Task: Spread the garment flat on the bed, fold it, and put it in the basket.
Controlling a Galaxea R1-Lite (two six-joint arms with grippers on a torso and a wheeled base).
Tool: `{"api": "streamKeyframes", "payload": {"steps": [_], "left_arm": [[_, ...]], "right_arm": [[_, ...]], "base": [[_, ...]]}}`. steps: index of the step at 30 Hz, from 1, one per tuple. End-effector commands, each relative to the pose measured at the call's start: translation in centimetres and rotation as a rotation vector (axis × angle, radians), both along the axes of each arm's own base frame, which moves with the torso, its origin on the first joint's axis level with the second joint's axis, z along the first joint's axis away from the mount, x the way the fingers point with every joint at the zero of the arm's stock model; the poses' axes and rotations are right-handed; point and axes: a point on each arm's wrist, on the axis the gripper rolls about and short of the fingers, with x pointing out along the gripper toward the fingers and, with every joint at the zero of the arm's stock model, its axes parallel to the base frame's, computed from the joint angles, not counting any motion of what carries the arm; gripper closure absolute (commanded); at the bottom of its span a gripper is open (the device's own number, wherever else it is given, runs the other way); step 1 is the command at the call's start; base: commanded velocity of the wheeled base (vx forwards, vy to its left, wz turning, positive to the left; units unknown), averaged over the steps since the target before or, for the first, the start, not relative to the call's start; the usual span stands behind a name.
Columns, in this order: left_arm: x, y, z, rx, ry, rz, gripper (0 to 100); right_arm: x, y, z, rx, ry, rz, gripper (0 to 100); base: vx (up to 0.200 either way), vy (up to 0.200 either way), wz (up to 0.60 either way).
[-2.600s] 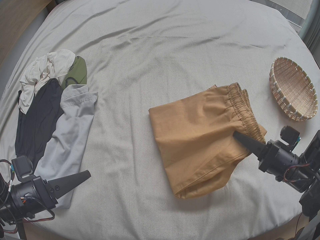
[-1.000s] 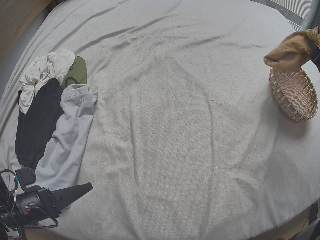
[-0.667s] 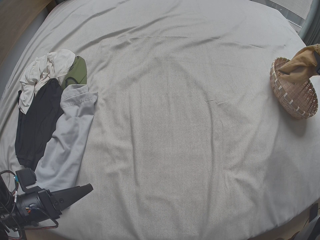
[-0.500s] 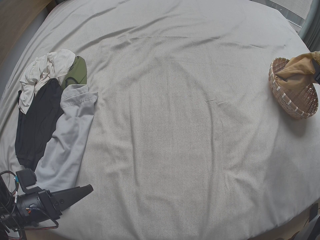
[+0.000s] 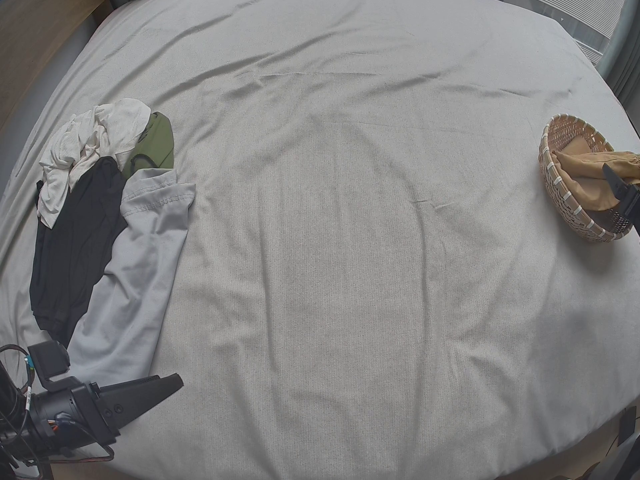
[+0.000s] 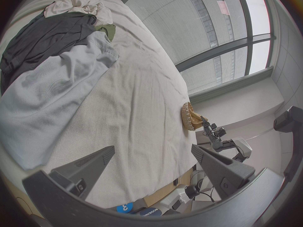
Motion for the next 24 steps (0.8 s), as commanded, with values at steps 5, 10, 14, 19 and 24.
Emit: {"api": "streamKeyframes", "payload": {"steps": [5, 10, 14, 19, 24], "left_arm": [[-1.2, 0.4, 0.1, -0.020, -0.049, -0.026, 0], [-3.9, 1.3, 0.1, -0.085, -0.142, -0.136, 0], [-5.5, 2.4, -0.4, -0.128, -0.213, -0.149, 0], [-7.3, 3.8, -0.8, -0.170, -0.296, -0.112, 0], [-8.4, 4.6, -1.5, -0.167, -0.326, -0.030, 0]], "right_arm": [[-4.3, 5.0, 2.2, -0.088, -0.004, 0.153, 0], [-7.8, 9.4, -0.1, -0.089, 0.048, 0.384, 0], [-11.3, 10.1, -3.2, -0.112, 0.094, 0.447, 0], [-16.7, 9.8, -7.1, -0.097, 0.096, 0.445, 0], [-22.1, 9.5, -9.7, -0.101, 0.069, 0.422, 0]], "base": [[0.000, 0.000, 0.00], [0.000, 0.000, 0.00], [0.000, 0.000, 0.00], [0.000, 0.000, 0.00], [0.000, 0.000, 0.00]]}}
